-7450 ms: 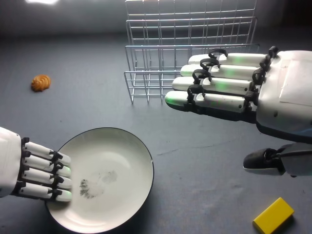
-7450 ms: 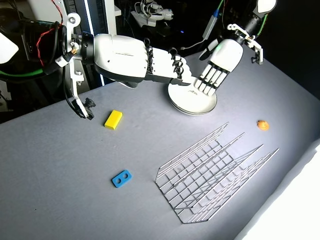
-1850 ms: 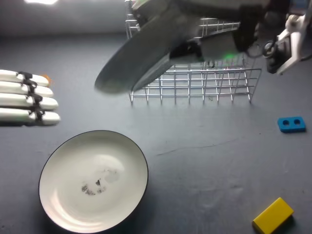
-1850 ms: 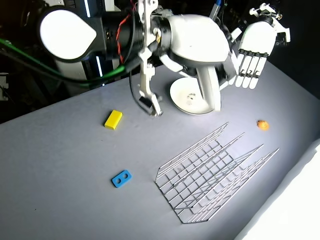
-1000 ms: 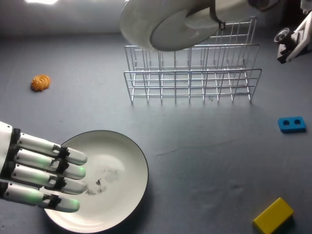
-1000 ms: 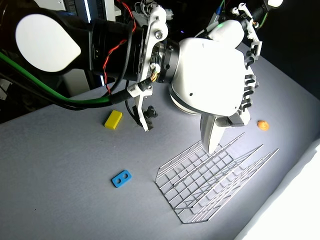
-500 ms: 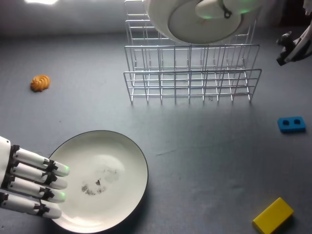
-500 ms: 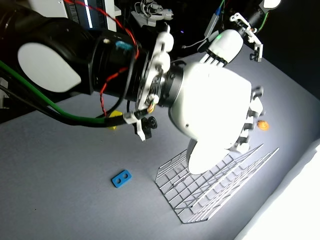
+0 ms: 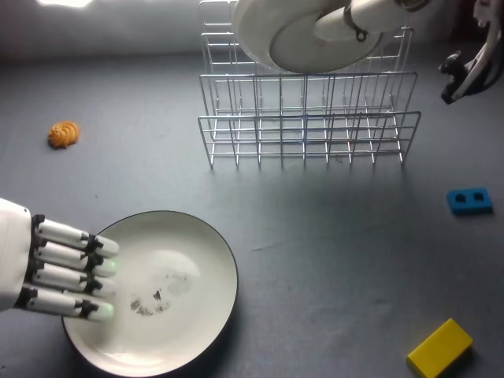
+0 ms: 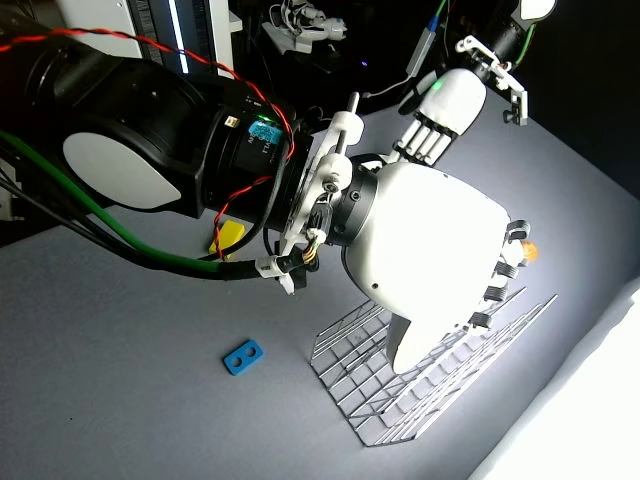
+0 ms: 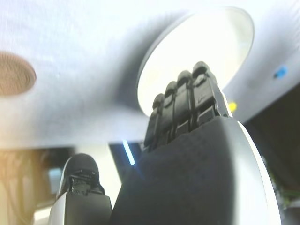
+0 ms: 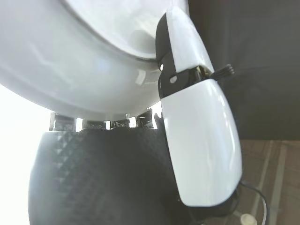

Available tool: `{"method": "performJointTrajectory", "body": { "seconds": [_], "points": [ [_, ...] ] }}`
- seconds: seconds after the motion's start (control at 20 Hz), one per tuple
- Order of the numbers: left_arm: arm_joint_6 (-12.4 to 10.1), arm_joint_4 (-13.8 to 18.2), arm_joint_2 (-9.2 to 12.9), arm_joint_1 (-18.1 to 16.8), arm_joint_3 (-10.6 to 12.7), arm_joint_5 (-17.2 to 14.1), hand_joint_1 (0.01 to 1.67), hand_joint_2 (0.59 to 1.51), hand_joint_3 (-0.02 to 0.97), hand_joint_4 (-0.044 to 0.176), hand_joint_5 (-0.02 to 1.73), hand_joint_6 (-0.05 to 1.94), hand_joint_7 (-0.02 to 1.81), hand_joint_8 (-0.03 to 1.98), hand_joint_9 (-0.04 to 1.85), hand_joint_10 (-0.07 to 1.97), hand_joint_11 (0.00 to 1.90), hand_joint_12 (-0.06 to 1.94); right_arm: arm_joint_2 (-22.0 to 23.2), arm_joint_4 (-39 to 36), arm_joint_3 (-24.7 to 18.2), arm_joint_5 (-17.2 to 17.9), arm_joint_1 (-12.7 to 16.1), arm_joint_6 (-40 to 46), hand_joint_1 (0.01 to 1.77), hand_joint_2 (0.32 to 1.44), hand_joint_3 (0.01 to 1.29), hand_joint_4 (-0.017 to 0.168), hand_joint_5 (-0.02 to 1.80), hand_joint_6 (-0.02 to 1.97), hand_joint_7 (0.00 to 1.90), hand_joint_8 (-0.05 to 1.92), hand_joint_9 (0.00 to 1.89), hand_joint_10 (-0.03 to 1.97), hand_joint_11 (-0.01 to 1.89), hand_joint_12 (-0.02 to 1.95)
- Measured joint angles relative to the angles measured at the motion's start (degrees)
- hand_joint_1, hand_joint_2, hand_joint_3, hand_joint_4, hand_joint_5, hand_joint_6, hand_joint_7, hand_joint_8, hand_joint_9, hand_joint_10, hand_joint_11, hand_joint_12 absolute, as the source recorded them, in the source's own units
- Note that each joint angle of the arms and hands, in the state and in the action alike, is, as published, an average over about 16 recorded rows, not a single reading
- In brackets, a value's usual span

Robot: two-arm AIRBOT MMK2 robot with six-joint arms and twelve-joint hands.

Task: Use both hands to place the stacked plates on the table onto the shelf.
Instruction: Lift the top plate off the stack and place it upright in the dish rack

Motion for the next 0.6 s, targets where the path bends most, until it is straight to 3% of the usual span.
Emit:
{"method": "performJointTrajectory", "body": {
  "seconds": [0.35, 0.6],
  "points": [
    [-0.8, -2.8, -0.3, 2.1, -0.8, 6.4, 0.02, 1.122, 0.015, -0.001, 0.03, 0.01, 0.05, 0.02, 0.04, 0.02, 0.02, 0.0, -2.5, 0.5, 3.6, -1.1, -0.9, 0.3, 1.21, 1.12, 0.01, -0.008, 0.68, 1.3, 0.87, 1.21, 0.95, 0.74, 0.75, 1.35],
    [-2.7, -6.2, -0.1, 4.5, -1.8, 10.1, 0.02, 1.125, 0.015, -0.001, 0.03, 0.0, 0.05, 0.01, 0.04, 0.02, 0.02, -0.01, -3.9, 2.6, 6.1, -2.2, -2.0, 1.2, 1.21, 1.12, 0.01, -0.008, 0.67, 1.31, 0.86, 1.23, 0.92, 0.81, 0.73, 1.39]
  ]
}}
